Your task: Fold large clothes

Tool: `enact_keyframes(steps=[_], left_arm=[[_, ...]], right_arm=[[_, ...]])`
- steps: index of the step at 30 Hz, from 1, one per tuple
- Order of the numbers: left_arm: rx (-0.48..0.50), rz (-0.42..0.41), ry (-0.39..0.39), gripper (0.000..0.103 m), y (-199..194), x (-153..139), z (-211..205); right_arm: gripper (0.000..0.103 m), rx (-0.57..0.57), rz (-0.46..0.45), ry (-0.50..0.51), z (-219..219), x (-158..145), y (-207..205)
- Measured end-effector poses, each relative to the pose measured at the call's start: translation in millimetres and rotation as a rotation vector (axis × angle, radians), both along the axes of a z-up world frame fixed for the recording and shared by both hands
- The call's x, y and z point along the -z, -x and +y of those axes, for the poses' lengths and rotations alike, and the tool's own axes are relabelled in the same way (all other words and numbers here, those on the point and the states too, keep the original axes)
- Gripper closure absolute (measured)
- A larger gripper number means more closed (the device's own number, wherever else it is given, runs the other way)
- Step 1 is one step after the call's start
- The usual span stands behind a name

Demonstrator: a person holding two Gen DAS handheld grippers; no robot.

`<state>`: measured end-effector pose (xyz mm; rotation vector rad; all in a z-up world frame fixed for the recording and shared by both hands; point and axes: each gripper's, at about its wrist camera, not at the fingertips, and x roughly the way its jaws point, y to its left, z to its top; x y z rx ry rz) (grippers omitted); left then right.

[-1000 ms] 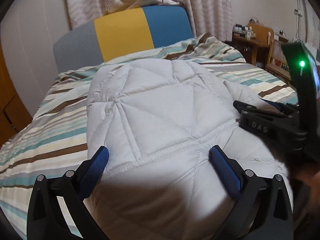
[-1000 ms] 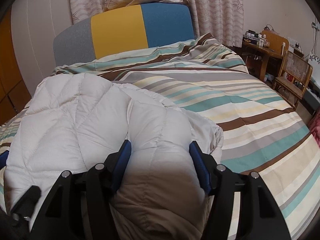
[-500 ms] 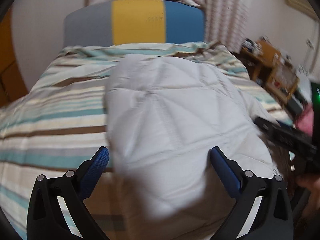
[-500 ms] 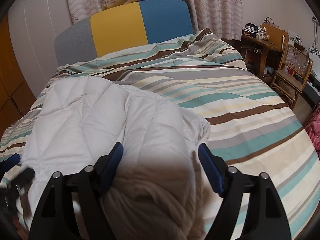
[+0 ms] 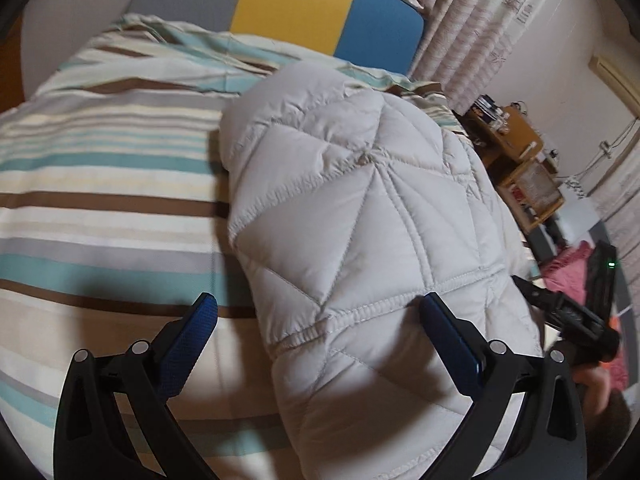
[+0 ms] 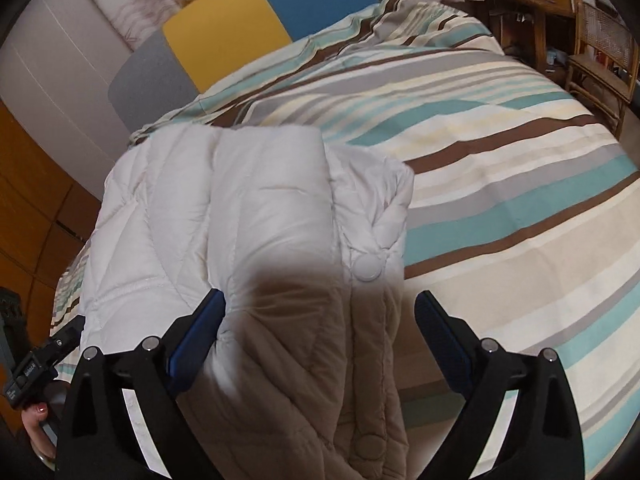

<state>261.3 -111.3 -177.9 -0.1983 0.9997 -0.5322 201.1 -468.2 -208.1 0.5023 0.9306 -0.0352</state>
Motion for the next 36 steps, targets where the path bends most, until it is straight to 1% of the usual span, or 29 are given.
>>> enact_keyframes(steps=[2, 4, 6, 10, 12, 13, 14, 17, 22, 25, 26, 29, 32, 36], left_arm=[[0.041, 0.019, 0.019, 0.003, -1, 2, -5], [0.071, 0.019, 0.006, 0.003, -1, 3, -12], [0.086, 0.016, -0.004, 0.003, -1, 4, -16], [0.100, 0.045, -0.003, 0.003, -6, 12, -19], [0.103, 0.051, -0.012, 0.003, -8, 14, -21], [0.111, 0.043, -0.021, 0.005, -7, 13, -24], [0.120, 0.033, -0.021, 0.011, -5, 11, -27], [0.128, -0.005, -0.052, 0.021, 1, 2, -34], [0.142, -0.051, -0.071, 0.031, 4, -5, -38], [0.144, -0.108, -0.060, 0.039, 9, -14, -38], [0.146, -0.139, -0.058, 0.043, 13, -19, -39], [0.154, -0.223, -0.041, 0.048, 20, -35, -42], [0.172, -0.294, -0.032, 0.052, 25, -50, -49], [0.171, -0.343, -0.018, 0.054, 26, -58, -41]], right_arm=[[0.009, -0.013, 0.015, -0.015, 1, 3, -3], [0.009, -0.024, 0.028, -0.040, 0, 7, -5], [0.009, -0.032, 0.041, -0.080, -3, 11, -7], [0.009, -0.033, 0.058, -0.188, -10, 23, -10], [0.017, -0.043, 0.046, -0.225, -10, 26, -9], [0.027, -0.057, 0.032, -0.250, -9, 26, -9], [0.033, -0.064, 0.020, -0.277, -7, 25, -8], [0.039, -0.081, -0.001, -0.283, -5, 22, -6], [0.042, -0.100, -0.060, -0.305, -2, 18, 6], [0.043, -0.096, -0.101, -0.323, 2, 16, 13], [0.043, -0.093, -0.111, -0.326, 3, 16, 15], [0.044, -0.092, -0.157, -0.358, 6, 11, 23], [0.047, -0.093, -0.193, -0.386, 13, 6, 25], [0.049, -0.100, -0.242, -0.417, 25, 2, 31]])
